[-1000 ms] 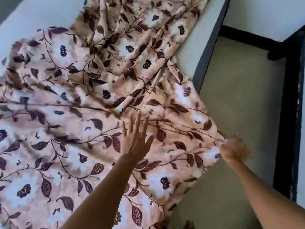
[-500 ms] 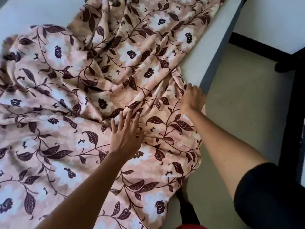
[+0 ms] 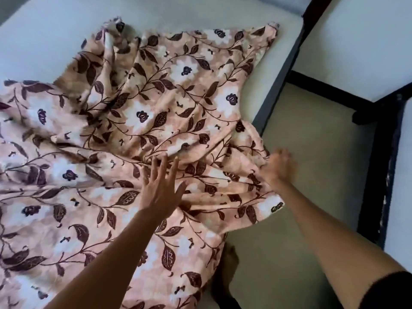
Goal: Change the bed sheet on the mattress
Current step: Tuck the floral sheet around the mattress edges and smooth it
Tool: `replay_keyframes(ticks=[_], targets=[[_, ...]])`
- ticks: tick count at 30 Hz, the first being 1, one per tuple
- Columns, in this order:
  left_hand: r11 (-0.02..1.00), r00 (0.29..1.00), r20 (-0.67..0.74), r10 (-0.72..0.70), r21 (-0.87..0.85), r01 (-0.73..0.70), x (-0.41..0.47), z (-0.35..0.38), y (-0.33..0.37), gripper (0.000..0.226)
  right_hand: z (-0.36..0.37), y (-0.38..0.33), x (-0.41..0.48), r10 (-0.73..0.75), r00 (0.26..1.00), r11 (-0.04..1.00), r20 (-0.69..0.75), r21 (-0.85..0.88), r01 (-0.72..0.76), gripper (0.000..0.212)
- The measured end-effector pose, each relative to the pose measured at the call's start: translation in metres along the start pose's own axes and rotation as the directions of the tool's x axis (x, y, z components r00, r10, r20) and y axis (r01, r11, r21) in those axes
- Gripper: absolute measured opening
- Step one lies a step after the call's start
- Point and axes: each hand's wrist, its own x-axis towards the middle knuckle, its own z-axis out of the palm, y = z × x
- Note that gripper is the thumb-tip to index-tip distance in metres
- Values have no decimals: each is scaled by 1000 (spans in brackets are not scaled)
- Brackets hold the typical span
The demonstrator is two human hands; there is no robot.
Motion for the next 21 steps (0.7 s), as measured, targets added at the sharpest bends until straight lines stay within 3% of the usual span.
replay_keyframes(ticks=[2,4,9,12,14,16,18,21], targets=[[999,999,-28,32,8,-32,23,-2,14,77,-5,-40,18,-100,990,988,-100,107,111,38],[998,998,-31,51,30,-50,42,-5,27,80,-3,-67,38,-106,986,978,-127,167,126,32],[998,999,16,34,45,-34,79,-11,50,79,-14,-60,79,-137,984,980,-112,128,151,25],[1000,999,47,4,16,-4,95,-15,63,68,-18,5,104,138,988,983,-71,136,-127,20],[1000,999,42,19,23,-20,109,-20,74,68,-18,60,113,363,931,920,46,144,-365,27],[999,998,44,39,8,-39,129,-27,88,67,-19,91,117,435,890,887,136,108,-450,33],[998,998,48,45,-37,-43,153,-33,103,68,-17,87,130,335,933,911,129,207,-356,35],[995,997,18,72,-66,-70,194,-47,126,68,-25,42,157,75,995,915,61,392,-93,40]])
